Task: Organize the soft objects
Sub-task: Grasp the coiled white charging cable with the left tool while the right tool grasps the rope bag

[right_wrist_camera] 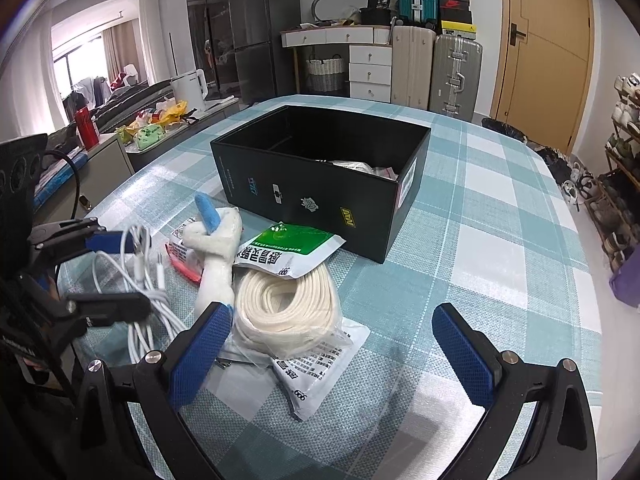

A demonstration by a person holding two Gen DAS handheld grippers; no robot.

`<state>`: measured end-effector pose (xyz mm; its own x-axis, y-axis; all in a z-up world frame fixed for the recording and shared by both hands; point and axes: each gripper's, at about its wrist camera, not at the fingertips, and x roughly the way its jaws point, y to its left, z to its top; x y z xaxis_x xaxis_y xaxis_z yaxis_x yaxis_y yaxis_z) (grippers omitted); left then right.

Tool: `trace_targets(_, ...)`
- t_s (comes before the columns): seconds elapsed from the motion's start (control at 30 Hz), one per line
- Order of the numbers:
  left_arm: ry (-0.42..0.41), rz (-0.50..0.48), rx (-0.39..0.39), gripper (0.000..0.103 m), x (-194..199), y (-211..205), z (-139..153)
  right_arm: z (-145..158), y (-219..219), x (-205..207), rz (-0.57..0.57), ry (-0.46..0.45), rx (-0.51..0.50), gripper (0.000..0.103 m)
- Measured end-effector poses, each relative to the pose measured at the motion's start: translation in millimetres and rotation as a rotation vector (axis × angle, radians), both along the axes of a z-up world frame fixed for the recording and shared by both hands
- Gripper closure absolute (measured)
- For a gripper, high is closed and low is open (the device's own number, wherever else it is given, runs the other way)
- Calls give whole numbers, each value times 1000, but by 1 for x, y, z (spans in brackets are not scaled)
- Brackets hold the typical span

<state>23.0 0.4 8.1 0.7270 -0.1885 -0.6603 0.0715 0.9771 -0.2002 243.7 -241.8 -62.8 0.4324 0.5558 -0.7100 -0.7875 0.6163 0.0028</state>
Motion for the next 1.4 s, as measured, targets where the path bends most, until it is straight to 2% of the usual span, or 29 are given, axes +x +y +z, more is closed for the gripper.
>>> trace_targets(0.17, -3, 42, -4, 31, -2, 16, 2, -3, 3, 2, 6, 24, 3, 0)
trace_targets(0.27, -2, 56, -11, 31, -4, 23, 1, -8, 8, 6, -24, 31, -30, 0)
trace_targets(0.57, 0, 70, -16, 31, -3, 30, 2, -18, 20, 2, 29, 47, -40, 2)
trace_targets(0.73, 3, 69, -15, 31, -3, 28, 2, -21, 26, 5, 44, 60, -40, 15)
trace_targets(0.9, 3, 65, -15, 31, -2, 28, 2, -23, 30, 5, 54, 65, -34, 21)
trace_targets(0.97, 5, 66, -17, 31, -2, 28, 2, -24, 33, 4, 59, 69, -32, 28)
trace_targets(1.0, 4, 66, -17, 31, -2, 28, 2, -23, 35, 4, 62, 71, -29, 36)
trace_targets(1.23, 0, 66, -18, 31, -3, 26, 2, -19, 33, 0, 85, 66, -9, 56)
trace_targets(1.4, -2, 68, -19, 31, -3, 26, 3, -13, 24, -5, 100, 42, -15, 63)
